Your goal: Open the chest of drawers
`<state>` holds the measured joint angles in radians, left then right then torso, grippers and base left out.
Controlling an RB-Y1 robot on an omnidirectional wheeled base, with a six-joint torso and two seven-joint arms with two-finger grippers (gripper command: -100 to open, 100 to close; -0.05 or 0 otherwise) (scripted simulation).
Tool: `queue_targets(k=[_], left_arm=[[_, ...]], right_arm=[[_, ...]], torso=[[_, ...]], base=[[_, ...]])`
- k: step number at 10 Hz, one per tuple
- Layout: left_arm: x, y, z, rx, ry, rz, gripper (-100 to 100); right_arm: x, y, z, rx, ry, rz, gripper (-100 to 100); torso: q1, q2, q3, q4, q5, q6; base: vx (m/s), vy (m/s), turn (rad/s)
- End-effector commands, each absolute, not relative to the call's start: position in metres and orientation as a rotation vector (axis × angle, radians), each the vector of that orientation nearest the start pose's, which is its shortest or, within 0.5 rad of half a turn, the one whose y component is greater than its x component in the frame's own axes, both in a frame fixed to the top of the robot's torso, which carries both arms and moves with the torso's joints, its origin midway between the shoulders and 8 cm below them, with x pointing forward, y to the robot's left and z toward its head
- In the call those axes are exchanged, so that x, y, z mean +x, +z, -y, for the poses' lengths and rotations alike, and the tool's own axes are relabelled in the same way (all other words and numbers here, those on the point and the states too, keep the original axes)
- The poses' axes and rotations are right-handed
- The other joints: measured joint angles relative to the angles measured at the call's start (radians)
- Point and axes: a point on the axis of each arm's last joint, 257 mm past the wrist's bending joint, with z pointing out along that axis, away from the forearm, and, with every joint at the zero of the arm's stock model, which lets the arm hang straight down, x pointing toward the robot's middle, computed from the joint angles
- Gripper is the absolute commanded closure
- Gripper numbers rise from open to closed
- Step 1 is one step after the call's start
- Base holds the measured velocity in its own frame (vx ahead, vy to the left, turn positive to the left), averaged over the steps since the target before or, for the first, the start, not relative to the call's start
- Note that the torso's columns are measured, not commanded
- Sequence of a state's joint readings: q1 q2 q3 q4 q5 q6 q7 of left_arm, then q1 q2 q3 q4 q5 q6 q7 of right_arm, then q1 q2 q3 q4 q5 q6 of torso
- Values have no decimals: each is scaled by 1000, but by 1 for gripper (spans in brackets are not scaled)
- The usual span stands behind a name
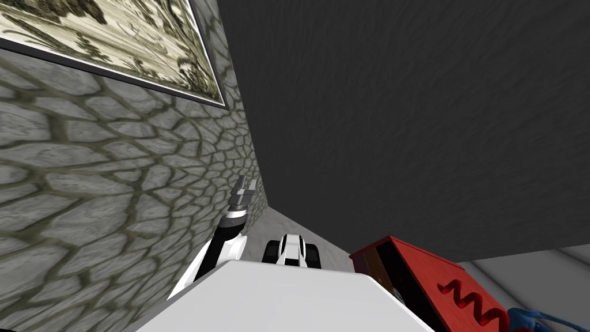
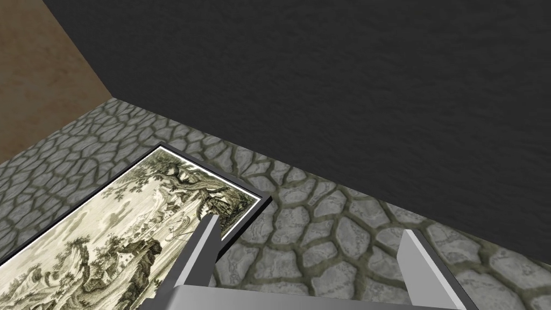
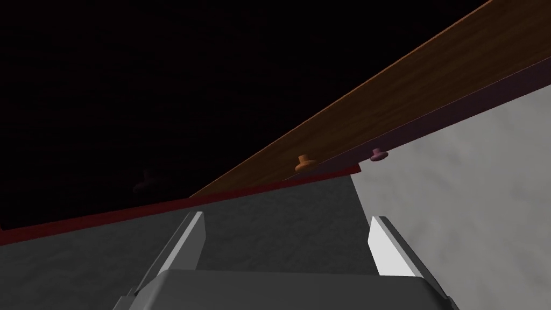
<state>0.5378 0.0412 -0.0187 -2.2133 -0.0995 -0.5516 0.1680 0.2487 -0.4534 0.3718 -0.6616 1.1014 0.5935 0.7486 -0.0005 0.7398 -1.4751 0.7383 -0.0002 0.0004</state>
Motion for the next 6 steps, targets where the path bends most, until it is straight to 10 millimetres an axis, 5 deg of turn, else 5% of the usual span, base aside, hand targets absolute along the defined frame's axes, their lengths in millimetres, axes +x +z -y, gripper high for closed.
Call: queue_targets(k=[1, 6], left_arm=[[348, -10, -262, -677, -1395, -704, 0], [348, -10, -262, -677, -1395, -704, 0]], right_arm=[[76, -567, 602, -987, -1415, -2673, -100], [64, -553, 624, -1086, -1518, -2653, -100]], torso=[[0, 0, 0, 0, 0, -1], [1, -1, 0, 0, 0, 0]], base=[[96, -11, 126], [44, -3, 35]])
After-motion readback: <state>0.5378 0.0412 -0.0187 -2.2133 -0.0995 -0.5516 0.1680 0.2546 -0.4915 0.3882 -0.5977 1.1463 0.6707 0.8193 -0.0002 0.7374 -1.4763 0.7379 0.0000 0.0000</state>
